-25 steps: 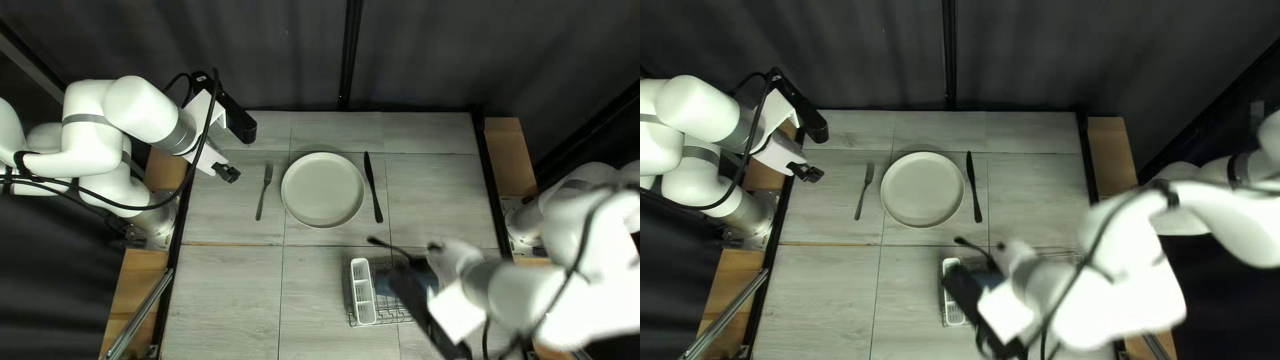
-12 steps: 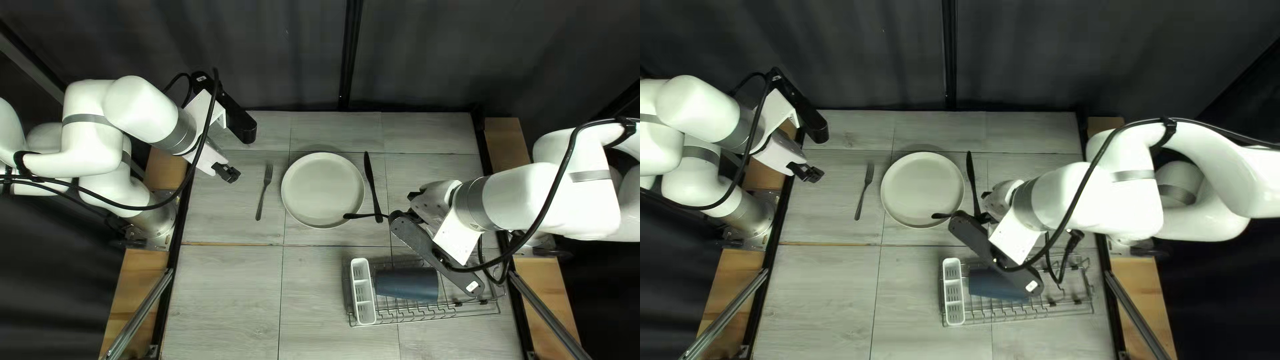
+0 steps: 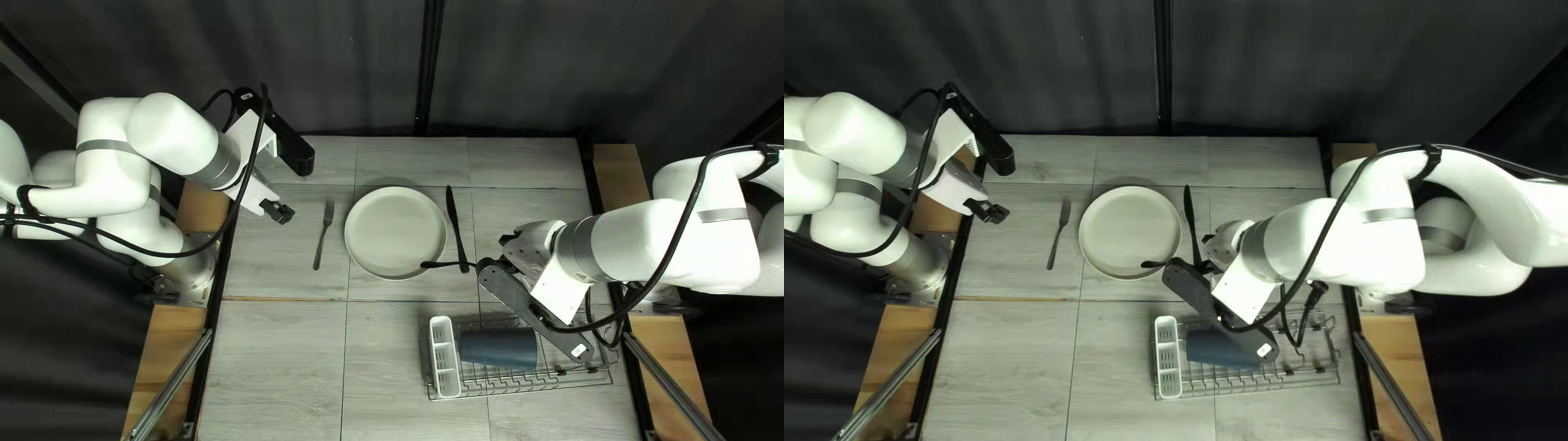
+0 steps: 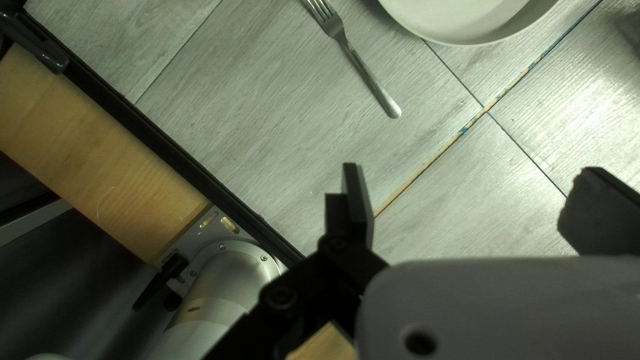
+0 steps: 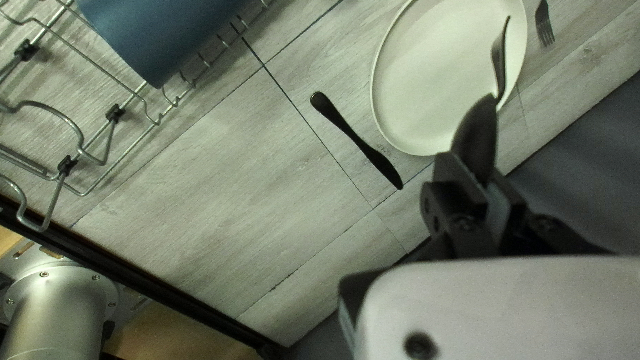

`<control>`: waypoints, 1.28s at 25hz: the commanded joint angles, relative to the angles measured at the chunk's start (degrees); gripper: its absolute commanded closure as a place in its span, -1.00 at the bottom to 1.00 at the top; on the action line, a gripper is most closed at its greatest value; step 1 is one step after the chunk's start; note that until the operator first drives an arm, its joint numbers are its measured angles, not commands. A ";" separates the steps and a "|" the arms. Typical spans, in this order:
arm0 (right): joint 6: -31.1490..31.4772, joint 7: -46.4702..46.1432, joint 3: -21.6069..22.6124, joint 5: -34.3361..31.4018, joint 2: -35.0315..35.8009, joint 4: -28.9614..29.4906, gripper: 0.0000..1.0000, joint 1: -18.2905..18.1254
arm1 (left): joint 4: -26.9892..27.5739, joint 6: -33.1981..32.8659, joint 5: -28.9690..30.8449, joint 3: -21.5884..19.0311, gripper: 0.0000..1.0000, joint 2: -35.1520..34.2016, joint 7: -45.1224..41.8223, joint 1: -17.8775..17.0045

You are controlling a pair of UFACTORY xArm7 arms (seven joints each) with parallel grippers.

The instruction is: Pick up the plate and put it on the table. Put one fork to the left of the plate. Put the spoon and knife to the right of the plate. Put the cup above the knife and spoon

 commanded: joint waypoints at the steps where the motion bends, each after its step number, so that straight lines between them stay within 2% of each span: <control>1: 0.00 0.00 0.00 0.00 0.00 0.00 1.00 0.00 | 0.00 0.00 0.00 0.00 -1.00 0.00 0.00 0.00; 6: 0.00 0.00 0.00 0.00 0.00 0.00 1.00 0.00 | 0.00 0.00 0.00 0.00 -1.00 0.00 0.00 0.00; 9: -3.54 -8.10 -5.73 0.43 -0.48 -2.82 1.00 0.84 | 0.00 0.00 0.00 0.00 -1.00 0.00 0.00 0.00; 10: -4.81 -12.65 -9.23 1.54 -1.63 -4.36 1.00 1.96 | 0.00 0.00 0.00 0.00 -1.00 0.00 0.00 0.00; 13: -5.23 -20.64 -14.89 3.34 -4.39 -6.84 1.00 4.42 | 0.00 0.00 0.00 0.00 -1.00 0.00 0.00 0.00; 19: -4.63 -29.64 -19.42 4.53 -6.23 -8.28 1.00 7.58 | 0.00 0.00 0.00 0.00 -1.00 0.00 0.00 0.00; 23: -7.81 -37.08 -23.72 5.61 -6.52 -11.50 1.00 8.69 | 0.00 0.00 0.00 0.00 -1.00 0.00 0.00 0.00; 29: -8.09 -37.42 -23.94 5.75 -6.53 -11.77 1.00 8.75 | 0.05 -1.60 0.08 0.38 -1.00 -0.03 0.27 0.09; 32: -8.09 -37.42 -23.94 5.75 -6.53 -11.77 1.00 8.75 | 2.05 -8.51 1.48 -1.20 -1.00 3.54 1.95 -0.58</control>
